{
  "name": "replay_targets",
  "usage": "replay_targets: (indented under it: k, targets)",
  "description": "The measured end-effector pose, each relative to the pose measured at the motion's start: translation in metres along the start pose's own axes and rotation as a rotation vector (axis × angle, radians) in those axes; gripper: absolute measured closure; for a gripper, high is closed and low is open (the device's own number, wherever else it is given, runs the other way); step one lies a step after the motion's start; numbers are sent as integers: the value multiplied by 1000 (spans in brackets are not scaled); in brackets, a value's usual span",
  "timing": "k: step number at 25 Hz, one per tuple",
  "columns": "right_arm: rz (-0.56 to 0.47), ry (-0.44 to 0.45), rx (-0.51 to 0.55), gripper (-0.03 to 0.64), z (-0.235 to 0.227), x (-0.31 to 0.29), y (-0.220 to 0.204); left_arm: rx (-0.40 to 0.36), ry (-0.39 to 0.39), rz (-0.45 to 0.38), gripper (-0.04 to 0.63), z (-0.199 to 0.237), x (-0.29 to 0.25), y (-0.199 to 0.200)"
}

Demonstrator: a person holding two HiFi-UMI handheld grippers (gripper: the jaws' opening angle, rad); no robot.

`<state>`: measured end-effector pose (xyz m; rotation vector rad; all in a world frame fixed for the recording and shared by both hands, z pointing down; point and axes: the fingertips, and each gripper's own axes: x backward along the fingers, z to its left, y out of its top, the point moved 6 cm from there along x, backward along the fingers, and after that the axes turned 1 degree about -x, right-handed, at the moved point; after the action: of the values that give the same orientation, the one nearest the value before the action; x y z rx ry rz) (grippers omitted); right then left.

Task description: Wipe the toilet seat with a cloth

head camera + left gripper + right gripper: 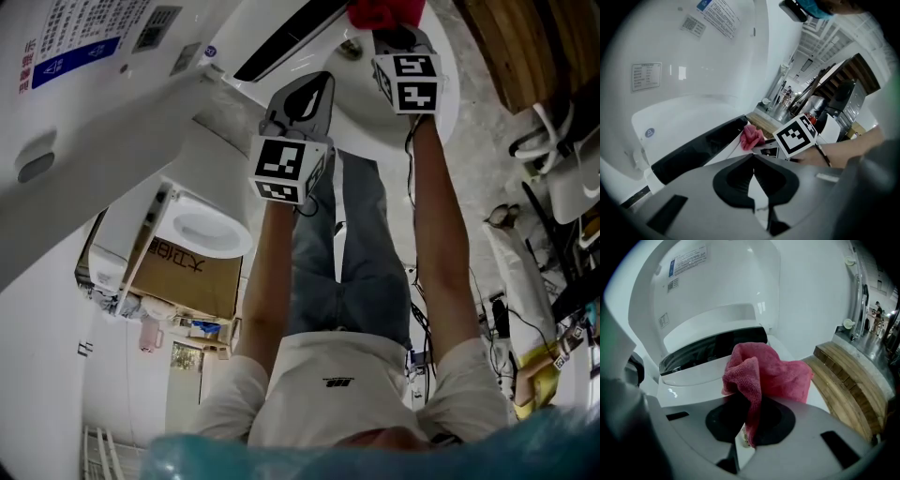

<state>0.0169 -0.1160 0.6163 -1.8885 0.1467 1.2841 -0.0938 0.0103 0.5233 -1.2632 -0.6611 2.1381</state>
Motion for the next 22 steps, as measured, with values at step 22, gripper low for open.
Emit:
replay_targets:
  k: [22]
  targets:
    - [81, 127, 165, 598, 89, -7, -12, 42, 69, -34, 584, 14, 50, -28]
